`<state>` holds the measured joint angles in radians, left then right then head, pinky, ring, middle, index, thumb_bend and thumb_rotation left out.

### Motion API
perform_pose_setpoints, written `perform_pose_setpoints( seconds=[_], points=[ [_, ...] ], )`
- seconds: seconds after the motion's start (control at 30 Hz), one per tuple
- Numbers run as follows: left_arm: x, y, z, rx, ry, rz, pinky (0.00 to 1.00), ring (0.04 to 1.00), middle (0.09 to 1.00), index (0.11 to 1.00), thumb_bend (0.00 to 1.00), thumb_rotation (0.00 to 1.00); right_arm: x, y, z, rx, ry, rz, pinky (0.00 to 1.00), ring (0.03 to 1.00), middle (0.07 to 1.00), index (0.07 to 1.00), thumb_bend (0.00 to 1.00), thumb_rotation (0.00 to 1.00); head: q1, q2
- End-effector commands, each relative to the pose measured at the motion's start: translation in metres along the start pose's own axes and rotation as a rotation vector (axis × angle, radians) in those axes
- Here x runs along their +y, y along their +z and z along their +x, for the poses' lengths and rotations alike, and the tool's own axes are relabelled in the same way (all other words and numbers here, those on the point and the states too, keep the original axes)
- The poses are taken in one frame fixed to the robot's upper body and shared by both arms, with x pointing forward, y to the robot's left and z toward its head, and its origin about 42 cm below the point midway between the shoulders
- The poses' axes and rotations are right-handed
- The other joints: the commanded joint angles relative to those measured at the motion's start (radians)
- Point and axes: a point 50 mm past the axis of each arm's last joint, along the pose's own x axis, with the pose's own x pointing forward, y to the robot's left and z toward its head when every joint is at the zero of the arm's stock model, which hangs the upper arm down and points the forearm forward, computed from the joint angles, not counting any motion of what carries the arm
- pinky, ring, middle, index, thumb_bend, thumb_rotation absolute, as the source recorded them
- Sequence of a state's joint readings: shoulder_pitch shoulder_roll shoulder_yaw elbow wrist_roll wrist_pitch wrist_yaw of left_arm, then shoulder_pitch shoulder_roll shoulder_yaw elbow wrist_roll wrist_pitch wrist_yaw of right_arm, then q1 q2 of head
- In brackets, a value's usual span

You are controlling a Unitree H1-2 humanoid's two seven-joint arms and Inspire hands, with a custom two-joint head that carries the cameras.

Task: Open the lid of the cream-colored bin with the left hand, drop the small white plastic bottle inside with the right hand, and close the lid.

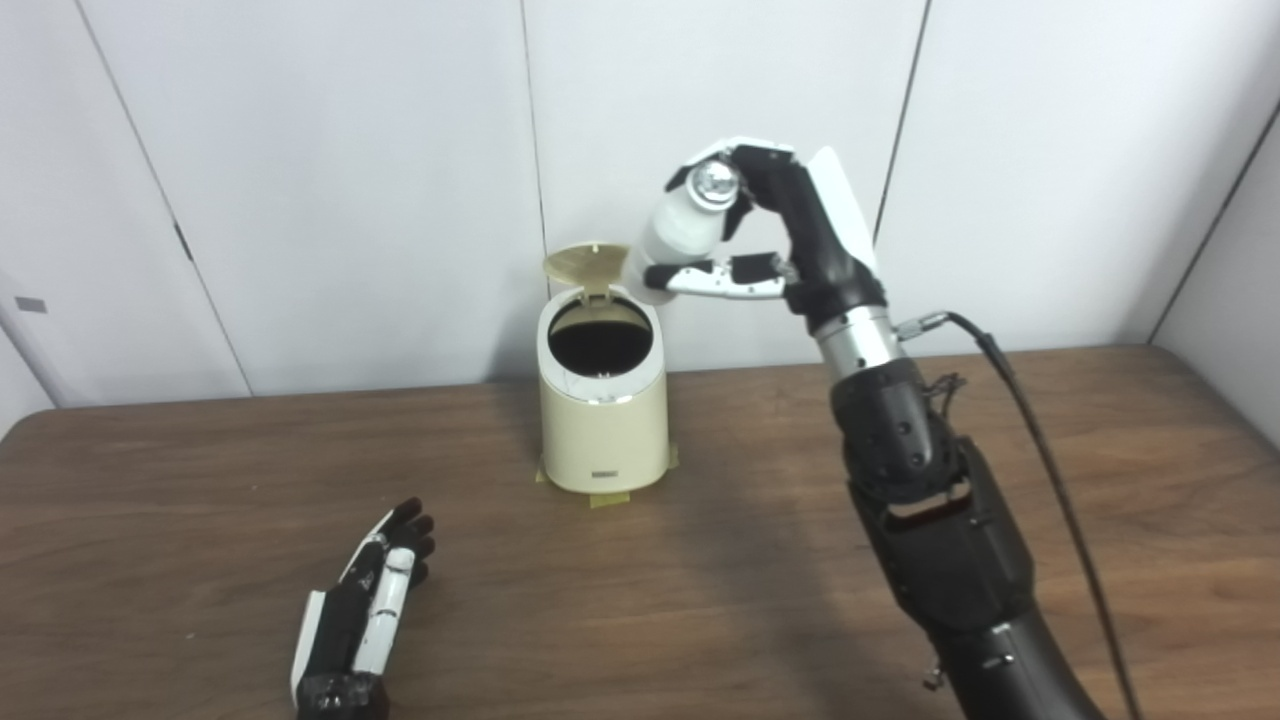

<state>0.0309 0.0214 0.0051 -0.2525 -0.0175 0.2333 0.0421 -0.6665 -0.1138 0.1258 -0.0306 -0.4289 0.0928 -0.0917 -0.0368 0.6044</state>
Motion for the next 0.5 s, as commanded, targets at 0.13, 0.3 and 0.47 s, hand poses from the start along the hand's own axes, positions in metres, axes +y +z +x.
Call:
perform_pose_setpoints(
  seconds=[0.13,0.3,0.47],
  points=[
    [-0.013,0.008,0.007,-0.032,-0.018,-0.006,0.91,0.876,0.875,0.91,0.59,0.8,0.013,0.027,0.027,-0.104,0.004,0.041,0.37,0.417,0.502,0.482,0.52,0.0,0.018,-0.002],
    [-0.016,0.009,0.007,-0.035,-0.016,-0.017,0.9,0.876,0.879,0.91,0.57,0.8,0.029,0.019,0.034,-0.109,0.022,0.061,0.33,0.396,0.497,0.493,0.52,0.0,0.031,-0.002],
    [-0.018,0.009,0.007,-0.032,-0.012,-0.014,0.91,0.877,0.878,0.907,0.57,0.8,0.043,0.009,0.035,-0.089,0.029,0.079,0.33,0.399,0.499,0.495,0.52,0.0,0.039,-0.001]
  ],
)
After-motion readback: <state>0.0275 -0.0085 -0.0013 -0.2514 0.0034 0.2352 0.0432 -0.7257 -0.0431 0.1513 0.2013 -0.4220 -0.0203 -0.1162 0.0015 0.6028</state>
